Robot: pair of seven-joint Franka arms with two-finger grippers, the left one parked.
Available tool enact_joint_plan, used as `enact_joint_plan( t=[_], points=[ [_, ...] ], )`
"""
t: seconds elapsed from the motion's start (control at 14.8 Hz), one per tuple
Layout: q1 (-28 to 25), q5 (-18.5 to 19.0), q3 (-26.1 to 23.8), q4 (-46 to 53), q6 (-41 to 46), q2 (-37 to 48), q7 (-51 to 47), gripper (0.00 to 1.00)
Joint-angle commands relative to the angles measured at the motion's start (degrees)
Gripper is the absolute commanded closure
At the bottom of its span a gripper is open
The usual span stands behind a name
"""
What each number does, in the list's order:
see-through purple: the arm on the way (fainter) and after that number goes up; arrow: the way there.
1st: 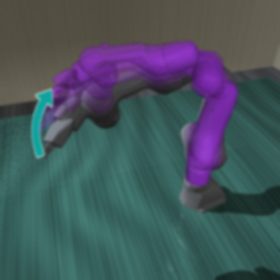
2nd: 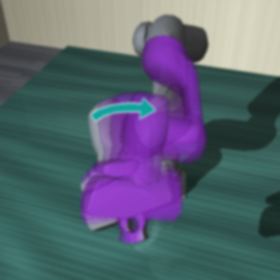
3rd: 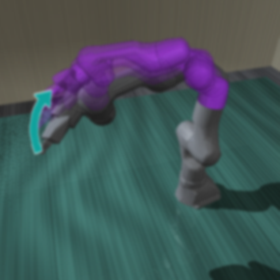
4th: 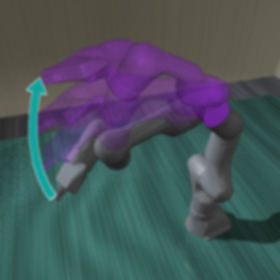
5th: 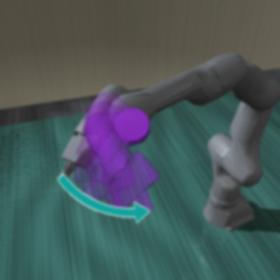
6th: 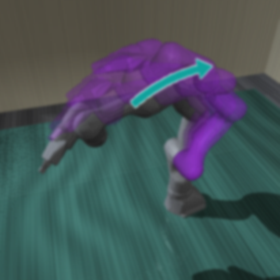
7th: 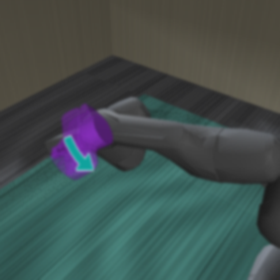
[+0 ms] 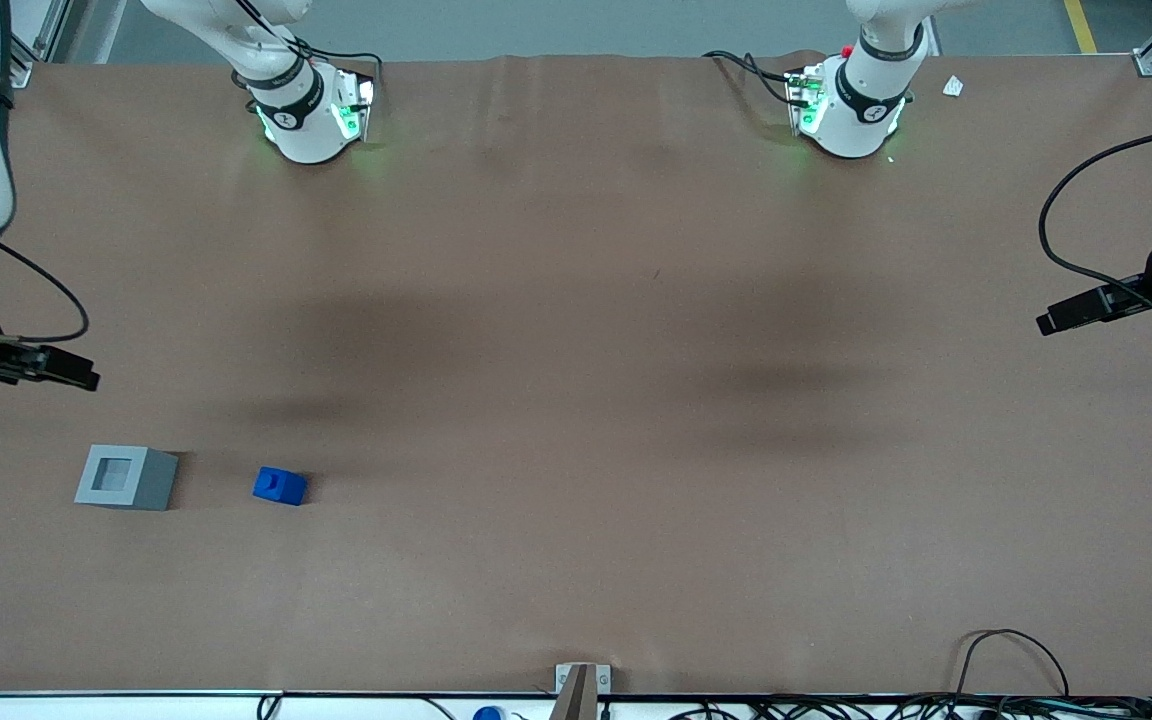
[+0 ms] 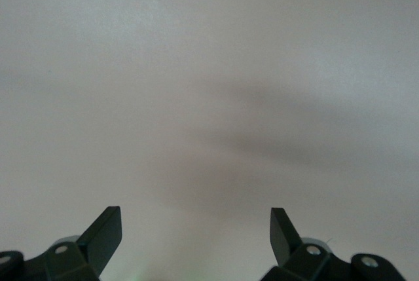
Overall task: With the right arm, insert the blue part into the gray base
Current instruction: 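Lower the open right gripper over the blue part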
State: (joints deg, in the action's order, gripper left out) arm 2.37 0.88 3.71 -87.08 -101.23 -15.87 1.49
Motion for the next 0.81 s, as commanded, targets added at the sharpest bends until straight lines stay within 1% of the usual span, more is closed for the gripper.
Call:
enact_joint_plan(
  t=[0.0, 0.13, 0.61, 0.74],
  points=[
    [-1.6, -0.5, -0.1, -0.3, -2.7, -2.0, -0.8, 0.00],
    [-1.8, -2.7, 0.0, -0.3, -4.4, -3.8, -0.9, 0.00],
    [-3.7, -4.5, 0.0, -0.3, -12.3, -10.8, -1.0, 0.00],
    [-4.9, -4.5, 0.0, -0.4, -14.8, -12.7, -3.3, 0.00]
  ],
)
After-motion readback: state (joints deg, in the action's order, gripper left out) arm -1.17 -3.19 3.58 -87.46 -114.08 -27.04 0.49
